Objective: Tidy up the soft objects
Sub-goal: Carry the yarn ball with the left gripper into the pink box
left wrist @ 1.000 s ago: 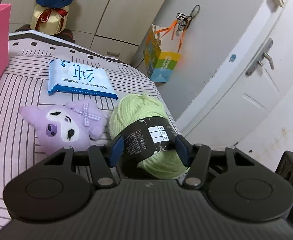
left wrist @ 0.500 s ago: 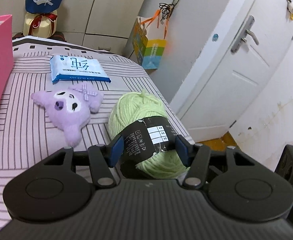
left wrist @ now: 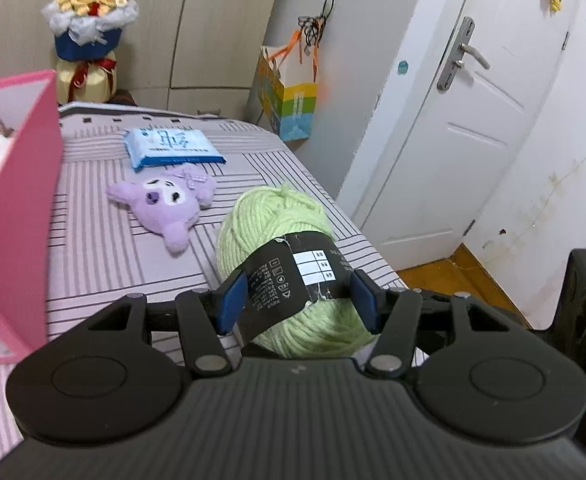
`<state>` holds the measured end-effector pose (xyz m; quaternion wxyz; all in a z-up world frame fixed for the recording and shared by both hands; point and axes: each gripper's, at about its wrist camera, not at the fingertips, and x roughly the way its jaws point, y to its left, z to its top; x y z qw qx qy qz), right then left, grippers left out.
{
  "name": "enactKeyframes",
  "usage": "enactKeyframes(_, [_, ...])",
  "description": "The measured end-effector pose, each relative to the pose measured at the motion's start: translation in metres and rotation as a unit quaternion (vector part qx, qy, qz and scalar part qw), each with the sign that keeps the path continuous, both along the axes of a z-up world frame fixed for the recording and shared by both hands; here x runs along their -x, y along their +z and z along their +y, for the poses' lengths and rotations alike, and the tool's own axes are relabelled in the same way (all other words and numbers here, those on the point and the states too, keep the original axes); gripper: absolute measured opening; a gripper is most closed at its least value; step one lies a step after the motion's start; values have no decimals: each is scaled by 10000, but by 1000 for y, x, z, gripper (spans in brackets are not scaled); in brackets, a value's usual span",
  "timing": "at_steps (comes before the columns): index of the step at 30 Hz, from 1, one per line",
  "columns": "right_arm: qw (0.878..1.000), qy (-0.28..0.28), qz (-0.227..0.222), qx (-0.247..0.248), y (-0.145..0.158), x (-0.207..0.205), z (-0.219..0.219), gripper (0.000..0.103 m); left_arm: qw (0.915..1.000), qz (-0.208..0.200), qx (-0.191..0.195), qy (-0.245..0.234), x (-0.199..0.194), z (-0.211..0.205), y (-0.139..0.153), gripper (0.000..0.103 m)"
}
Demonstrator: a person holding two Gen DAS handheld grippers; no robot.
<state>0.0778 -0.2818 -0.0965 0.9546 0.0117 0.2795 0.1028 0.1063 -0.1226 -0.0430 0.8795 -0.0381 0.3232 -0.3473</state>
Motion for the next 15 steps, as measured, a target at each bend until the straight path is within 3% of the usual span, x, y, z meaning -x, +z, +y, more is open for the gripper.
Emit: enactKeyframes(15, [9955, 730, -501, 334, 44, 33, 53, 67, 9973, -454, 384, 423, 43, 77, 33, 56])
